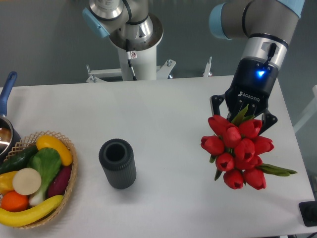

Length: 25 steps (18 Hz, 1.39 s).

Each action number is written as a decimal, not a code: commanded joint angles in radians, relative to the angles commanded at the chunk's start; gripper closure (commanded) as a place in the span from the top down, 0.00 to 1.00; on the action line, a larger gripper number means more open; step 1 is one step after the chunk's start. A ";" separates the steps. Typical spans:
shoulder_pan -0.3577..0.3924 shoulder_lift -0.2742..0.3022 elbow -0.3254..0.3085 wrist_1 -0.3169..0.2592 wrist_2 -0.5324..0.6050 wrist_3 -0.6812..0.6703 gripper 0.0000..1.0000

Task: Insert the flowers into the vase
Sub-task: 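Carry the red tulip bunch with the gripper over the black vase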

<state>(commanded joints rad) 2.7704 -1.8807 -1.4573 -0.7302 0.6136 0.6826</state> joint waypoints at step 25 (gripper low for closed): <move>-0.186 0.021 -0.046 0.015 -0.156 0.006 0.23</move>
<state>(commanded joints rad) 2.5848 -1.8592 -1.5033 -0.7148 0.4574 0.6888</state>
